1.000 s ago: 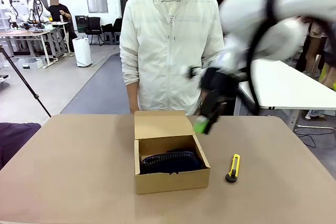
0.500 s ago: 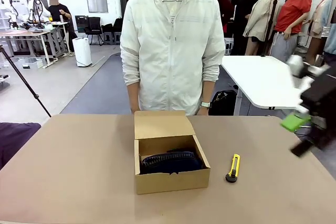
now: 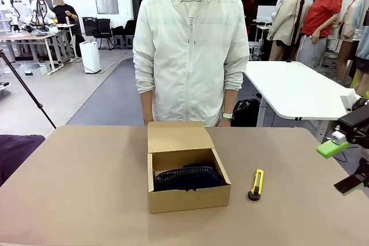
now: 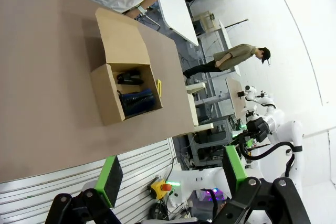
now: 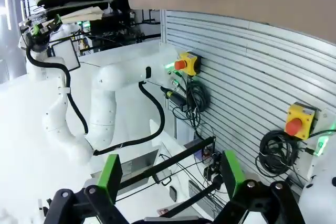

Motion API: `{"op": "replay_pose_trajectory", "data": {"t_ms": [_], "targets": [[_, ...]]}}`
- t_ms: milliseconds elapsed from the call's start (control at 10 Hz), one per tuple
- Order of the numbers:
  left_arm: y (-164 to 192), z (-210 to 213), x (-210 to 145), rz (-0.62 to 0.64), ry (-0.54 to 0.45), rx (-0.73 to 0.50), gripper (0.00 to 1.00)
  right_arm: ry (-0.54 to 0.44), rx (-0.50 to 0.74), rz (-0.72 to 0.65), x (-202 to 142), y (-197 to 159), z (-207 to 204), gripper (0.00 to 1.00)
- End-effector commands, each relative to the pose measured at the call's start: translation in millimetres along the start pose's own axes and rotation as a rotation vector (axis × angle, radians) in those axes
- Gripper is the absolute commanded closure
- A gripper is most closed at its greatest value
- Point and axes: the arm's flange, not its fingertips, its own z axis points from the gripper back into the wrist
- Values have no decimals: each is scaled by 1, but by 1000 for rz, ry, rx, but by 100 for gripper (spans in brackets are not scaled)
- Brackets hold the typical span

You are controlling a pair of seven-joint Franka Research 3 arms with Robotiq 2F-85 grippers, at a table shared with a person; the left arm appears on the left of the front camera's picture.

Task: Pack the items into the box.
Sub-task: Pick up the item specified by the human and place it in the Mailer Box, then close the Mailer Box.

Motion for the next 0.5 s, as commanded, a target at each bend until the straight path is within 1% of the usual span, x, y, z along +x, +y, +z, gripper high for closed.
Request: {"op": "replay_pose_trajectory", "data": {"t_ms": [0,400], "targets": [[-2,1,0,4,-3,-20,0,4,26,35,-3,5,5,0],[-2,1,0,4,-3,-20,0,4,26,35,-3,5,5,0]]}}
